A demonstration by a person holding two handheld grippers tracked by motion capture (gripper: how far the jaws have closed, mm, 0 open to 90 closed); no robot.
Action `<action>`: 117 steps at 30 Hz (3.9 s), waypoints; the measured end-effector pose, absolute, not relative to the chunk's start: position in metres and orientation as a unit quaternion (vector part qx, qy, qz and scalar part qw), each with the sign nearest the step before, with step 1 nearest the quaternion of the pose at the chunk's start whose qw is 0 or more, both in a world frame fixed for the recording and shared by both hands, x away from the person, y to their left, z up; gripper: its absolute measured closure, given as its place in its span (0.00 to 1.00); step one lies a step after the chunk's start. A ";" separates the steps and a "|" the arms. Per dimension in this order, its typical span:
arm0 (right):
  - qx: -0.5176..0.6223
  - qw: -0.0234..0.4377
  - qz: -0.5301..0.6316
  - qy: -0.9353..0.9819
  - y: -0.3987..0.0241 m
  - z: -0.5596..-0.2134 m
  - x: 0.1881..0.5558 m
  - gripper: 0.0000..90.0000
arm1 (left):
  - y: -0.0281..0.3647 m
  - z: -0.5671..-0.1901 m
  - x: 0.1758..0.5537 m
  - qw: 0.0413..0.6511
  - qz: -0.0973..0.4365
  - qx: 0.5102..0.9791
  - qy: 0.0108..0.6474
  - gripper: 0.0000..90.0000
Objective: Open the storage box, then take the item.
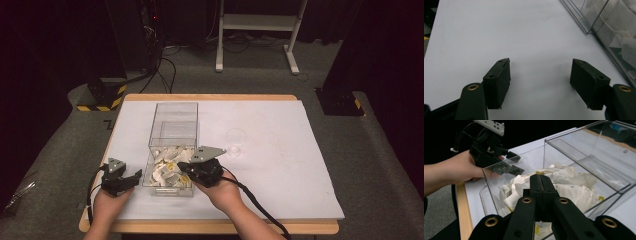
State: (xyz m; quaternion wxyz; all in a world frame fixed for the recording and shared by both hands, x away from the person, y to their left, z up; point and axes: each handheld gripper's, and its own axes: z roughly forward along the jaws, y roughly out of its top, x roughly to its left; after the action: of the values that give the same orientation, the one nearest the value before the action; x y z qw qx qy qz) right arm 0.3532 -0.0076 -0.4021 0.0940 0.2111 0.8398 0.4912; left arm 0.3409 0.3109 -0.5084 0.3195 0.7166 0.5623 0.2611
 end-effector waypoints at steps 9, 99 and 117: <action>0.219 0.103 0.512 0.824 -0.019 -0.392 0.356 1.00 | 0.311 -0.509 0.341 0.321 0.260 0.715 0.564 0.36; 0.334 0.222 0.517 0.756 -0.151 -0.372 0.386 1.00 | 0.310 -0.509 0.341 0.322 0.260 0.717 0.560 0.36; 0.347 0.234 0.507 0.753 -0.154 -0.363 0.413 1.00 | 0.311 -0.509 0.341 0.323 0.259 0.717 0.561 0.36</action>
State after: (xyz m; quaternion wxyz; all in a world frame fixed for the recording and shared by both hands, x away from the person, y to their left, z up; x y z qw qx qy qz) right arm 0.4126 -0.1540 -0.3627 0.2338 0.3466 0.7535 0.5075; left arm 0.3408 0.3107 -0.5085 0.3227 0.7174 0.5606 0.2587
